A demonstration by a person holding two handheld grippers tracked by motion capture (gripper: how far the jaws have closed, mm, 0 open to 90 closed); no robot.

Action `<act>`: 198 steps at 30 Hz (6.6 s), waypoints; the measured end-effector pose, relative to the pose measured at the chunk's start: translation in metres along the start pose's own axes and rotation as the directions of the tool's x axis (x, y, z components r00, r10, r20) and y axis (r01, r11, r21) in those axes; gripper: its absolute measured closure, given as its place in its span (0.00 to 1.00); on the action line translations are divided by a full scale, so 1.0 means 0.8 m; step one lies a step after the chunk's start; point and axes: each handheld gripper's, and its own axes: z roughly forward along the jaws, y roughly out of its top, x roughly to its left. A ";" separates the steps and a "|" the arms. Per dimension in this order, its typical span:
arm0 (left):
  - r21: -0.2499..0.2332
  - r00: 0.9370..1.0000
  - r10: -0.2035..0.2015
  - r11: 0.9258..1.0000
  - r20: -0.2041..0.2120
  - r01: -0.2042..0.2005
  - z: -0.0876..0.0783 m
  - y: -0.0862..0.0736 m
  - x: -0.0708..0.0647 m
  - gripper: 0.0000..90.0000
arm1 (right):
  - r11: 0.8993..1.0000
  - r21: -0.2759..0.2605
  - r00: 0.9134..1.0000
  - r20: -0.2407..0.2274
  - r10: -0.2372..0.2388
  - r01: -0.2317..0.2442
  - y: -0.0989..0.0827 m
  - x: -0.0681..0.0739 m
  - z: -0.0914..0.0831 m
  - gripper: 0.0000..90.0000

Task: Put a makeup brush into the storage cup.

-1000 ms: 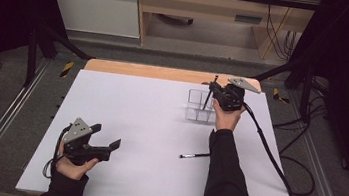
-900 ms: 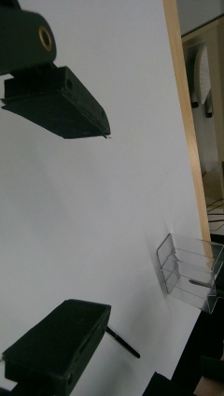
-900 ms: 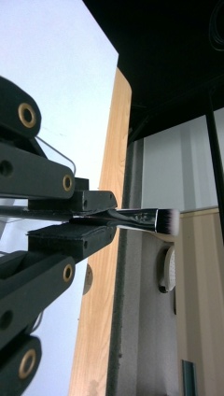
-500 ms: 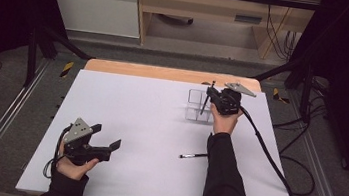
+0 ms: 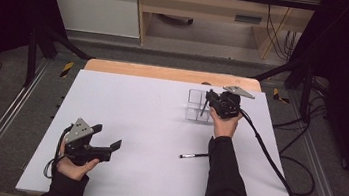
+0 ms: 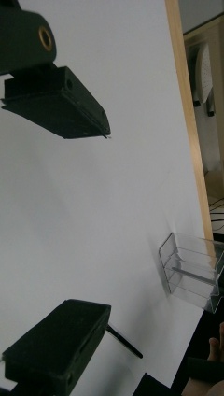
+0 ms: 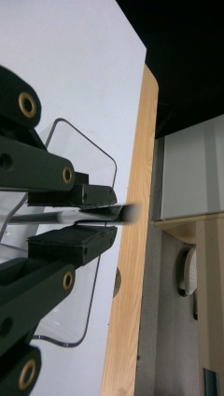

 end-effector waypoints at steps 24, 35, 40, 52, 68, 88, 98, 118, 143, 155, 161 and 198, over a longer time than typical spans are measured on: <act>0.001 1.000 -0.002 1.000 -0.004 0.002 0.000 0.000 0.000 0.12 | 0.997 -0.002 0.993 -0.089 -0.073 0.074 -0.017 0.009 -0.073 0.43; 0.007 1.000 0.002 1.000 -0.007 -0.002 0.003 -0.001 -0.001 0.12 | 0.994 -0.036 0.988 -0.117 -0.102 0.098 -0.030 0.019 -0.115 0.27; 0.006 1.000 0.000 1.000 -0.009 0.000 0.002 -0.001 0.000 0.12 | 0.992 -0.036 0.984 -0.128 -0.122 0.118 -0.035 0.024 -0.130 0.22; 0.002 1.000 0.004 1.000 -0.008 -0.004 0.001 0.000 -0.001 0.12 | 0.993 -0.044 0.983 -0.147 -0.111 0.106 -0.054 0.022 -0.164 0.13; -0.007 1.000 0.007 1.000 -0.004 -0.007 -0.002 0.002 -0.001 0.12 | 0.992 -0.032 0.978 -0.165 -0.129 0.126 -0.075 0.027 -0.189 0.11; -0.002 1.000 0.004 1.000 -0.006 -0.004 0.000 0.000 0.001 0.12 | 0.989 -0.005 0.973 -0.177 -0.149 0.150 -0.083 0.026 -0.194 0.12; -0.002 1.000 0.006 1.000 -0.011 -0.006 0.000 0.000 0.001 0.12 | 0.981 0.068 0.969 -0.184 -0.167 0.182 -0.090 0.030 -0.177 0.13; 0.009 1.000 0.012 1.000 -0.015 -0.012 0.003 -0.001 0.001 0.12 | 0.949 0.215 0.964 -0.182 -0.194 0.232 -0.113 0.037 -0.132 0.14; 0.014 0.999 0.033 0.999 -0.007 -0.033 0.004 0.000 -0.004 0.12 | 0.891 0.347 0.947 -0.234 -0.219 0.291 -0.136 0.045 -0.096 0.17; 0.016 0.999 0.036 0.999 -0.006 -0.036 0.005 0.000 -0.006 0.12 | 0.874 0.368 0.940 -0.248 -0.236 0.317 -0.142 0.047 -0.083 0.19; 0.016 0.999 0.035 0.999 -0.005 -0.035 0.005 -0.001 -0.006 0.12 | 0.864 0.381 0.937 -0.249 -0.245 0.328 -0.146 0.047 -0.078 0.24; 0.023 0.999 0.042 0.999 -0.002 -0.042 0.007 -0.001 -0.007 0.12 | 0.841 0.415 0.935 -0.214 -0.282 0.348 -0.141 0.047 -0.087 0.74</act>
